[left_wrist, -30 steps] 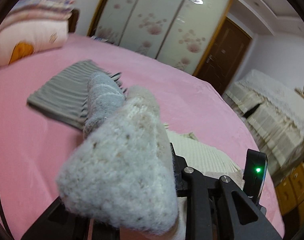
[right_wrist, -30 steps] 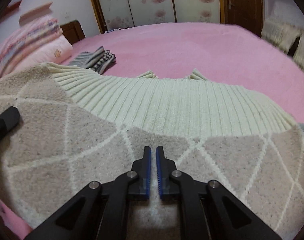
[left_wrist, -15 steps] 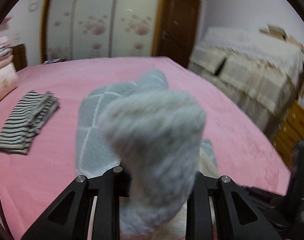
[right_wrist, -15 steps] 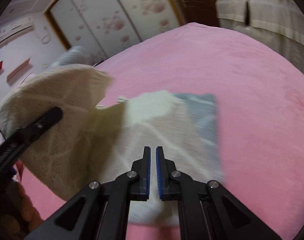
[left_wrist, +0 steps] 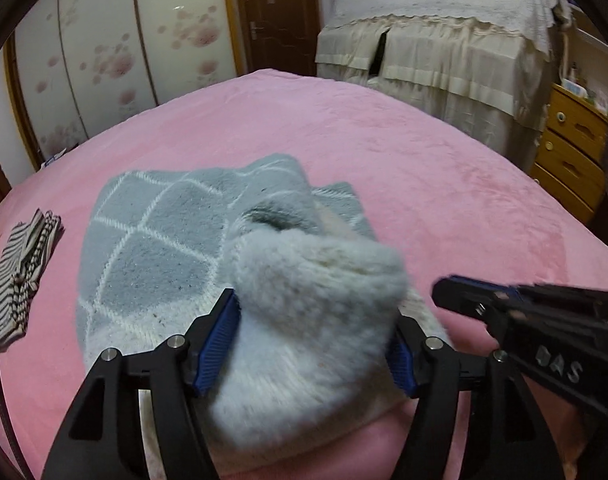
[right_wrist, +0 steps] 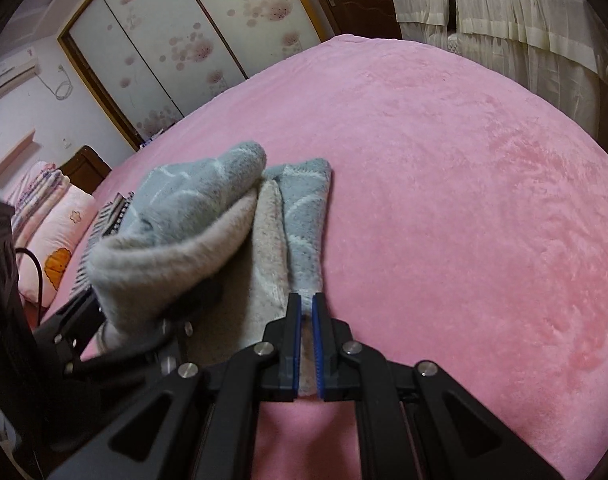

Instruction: Fold small clothes

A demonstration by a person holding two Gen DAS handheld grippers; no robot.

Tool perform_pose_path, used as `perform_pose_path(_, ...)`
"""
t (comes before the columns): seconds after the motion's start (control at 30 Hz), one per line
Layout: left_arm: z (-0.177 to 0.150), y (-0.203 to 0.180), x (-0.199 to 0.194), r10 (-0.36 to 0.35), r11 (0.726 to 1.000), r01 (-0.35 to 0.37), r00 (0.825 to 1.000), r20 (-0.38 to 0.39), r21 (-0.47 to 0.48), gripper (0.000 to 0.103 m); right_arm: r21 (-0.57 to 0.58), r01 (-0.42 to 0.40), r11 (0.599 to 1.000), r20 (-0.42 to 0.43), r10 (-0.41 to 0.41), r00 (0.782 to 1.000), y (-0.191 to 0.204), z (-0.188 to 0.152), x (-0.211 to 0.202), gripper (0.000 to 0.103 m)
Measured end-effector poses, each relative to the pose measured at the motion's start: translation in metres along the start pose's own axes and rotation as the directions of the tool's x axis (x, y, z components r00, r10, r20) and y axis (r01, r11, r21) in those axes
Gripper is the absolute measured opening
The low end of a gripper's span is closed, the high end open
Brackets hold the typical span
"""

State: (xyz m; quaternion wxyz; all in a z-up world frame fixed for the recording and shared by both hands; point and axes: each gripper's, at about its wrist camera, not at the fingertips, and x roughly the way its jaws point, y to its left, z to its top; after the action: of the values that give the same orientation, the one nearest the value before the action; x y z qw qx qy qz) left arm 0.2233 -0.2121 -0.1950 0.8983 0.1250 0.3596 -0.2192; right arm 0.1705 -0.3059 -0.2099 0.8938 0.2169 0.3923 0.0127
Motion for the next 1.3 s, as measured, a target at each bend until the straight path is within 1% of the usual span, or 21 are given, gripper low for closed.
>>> perform_pose_path(0.1,-0.001,0.001,-0.017,-0.042,0.999,0.042,0.999,0.007,-0.008,0.068,-0.007,-0.010,1.000,0.014,0.010,1.000,0.002,0.007,-0.009,0.006)
perform_pose_path(0.23,-0.005,0.013,-0.052,-0.103,0.992,0.105,0.994,0.037,-0.063,0.073,-0.021,-0.018,1.000,0.028,0.018,0.999,0.007,0.017,-0.020,0.006)
perform_pose_path(0.3,-0.008,0.026,-0.074,-0.097,0.989,0.104,0.993,0.071,-0.104,0.078,-0.019,-0.034,0.999,0.030,0.035,0.999,0.009,0.020,-0.025,0.007)
perform_pose_path(0.33,-0.009,0.036,-0.083,-0.085,0.986,0.097,0.992,0.092,-0.132,0.079,-0.014,-0.048,0.999,0.029,0.049,0.998,0.010,0.022,-0.029,0.013)
perform_pose_path(0.37,-0.010,0.043,-0.090,-0.072,0.984,0.089,0.992,0.108,-0.157,0.080,-0.007,-0.060,0.998,0.028,0.060,0.998,0.012,0.023,-0.031,0.024)
perform_pose_path(0.4,-0.011,0.052,-0.096,-0.052,0.980,0.074,0.991,0.120,-0.186,0.081,0.006,-0.080,0.997,0.028,0.079,0.996,0.014,0.024,-0.034,0.030)
perform_pose_path(0.43,-0.013,0.064,-0.100,-0.026,0.974,0.054,0.992,0.126,-0.221,0.081,0.017,-0.097,0.995,0.028,0.096,0.995,0.015,0.026,-0.036,0.041)
perform_pose_path(0.47,-0.016,0.077,-0.102,0.000,0.965,0.034,0.992,0.128,-0.260,0.081,0.029,-0.115,0.993,0.028,0.114,0.993,0.017,0.026,-0.037,0.048)
perform_pose_path(0.5,-0.019,0.090,-0.103,0.028,0.955,0.010,0.992,0.125,-0.298,0.081,0.048,-0.145,0.988,0.024,0.144,0.989,0.018,0.028,-0.038,0.050)
perform_pose_path(0.57,-0.026,0.111,-0.099,0.090,0.934,-0.051,0.992,0.093,-0.354,0.081,0.076,-0.198,0.977,0.008,0.198,0.980,0.023,0.029,-0.035,0.052)
perform_pose_path(0.6,-0.030,0.121,-0.096,0.116,0.922,-0.083,0.991,0.067,-0.378,0.081,0.083,-0.212,0.974,0.001,0.213,0.977,0.024,0.031,-0.034,0.053)
perform_pose_path(0.67,-0.039,0.136,-0.090,0.145,0.900,-0.119,0.989,0.029,-0.420,0.081,0.087,-0.227,0.970,-0.036,0.231,0.972,0.032,0.033,-0.027,0.060)
perform_pose_path(0.77,-0.052,0.149,-0.086,0.139,0.878,-0.118,0.990,0.012,-0.464,0.081,0.087,-0.239,0.967,-0.078,0.246,0.966,0.041,0.034,-0.016,0.060)
perform_pose_path(0.87,-0.059,0.154,-0.082,0.118,0.871,-0.099,0.993,0.010,-0.481,0.081,0.109,-0.254,0.961,-0.141,0.268,0.953,0.047,0.035,-0.003,0.061)
perform_pose_path(0.93,-0.062,0.154,-0.082,0.111,0.870,-0.090,0.994,0.014,-0.484,0.081,0.115,-0.236,0.965,-0.174,0.254,0.951,0.051,0.036,0.004,0.061)
perform_pose_path(1.13,-0.063,0.159,-0.070,0.088,0.876,-0.073,0.996,0.010,-0.476,0.081,0.116,-0.208,0.971,-0.224,0.229,0.947,0.059,0.045,0.026,0.061)
perform_pose_path(1.23,-0.059,0.159,-0.062,0.080,0.883,-0.073,0.997,-0.006,-0.464,0.081,0.136,-0.186,0.973,-0.269,0.217,0.938,0.058,0.052,0.041,0.061)
perform_pose_path(1.3,-0.057,0.161,-0.056,0.079,0.881,-0.076,0.997,-0.014,-0.467,0.081,0.149,-0.174,0.974,-0.289,0.211,0.934,0.056,0.055,0.047,0.061)
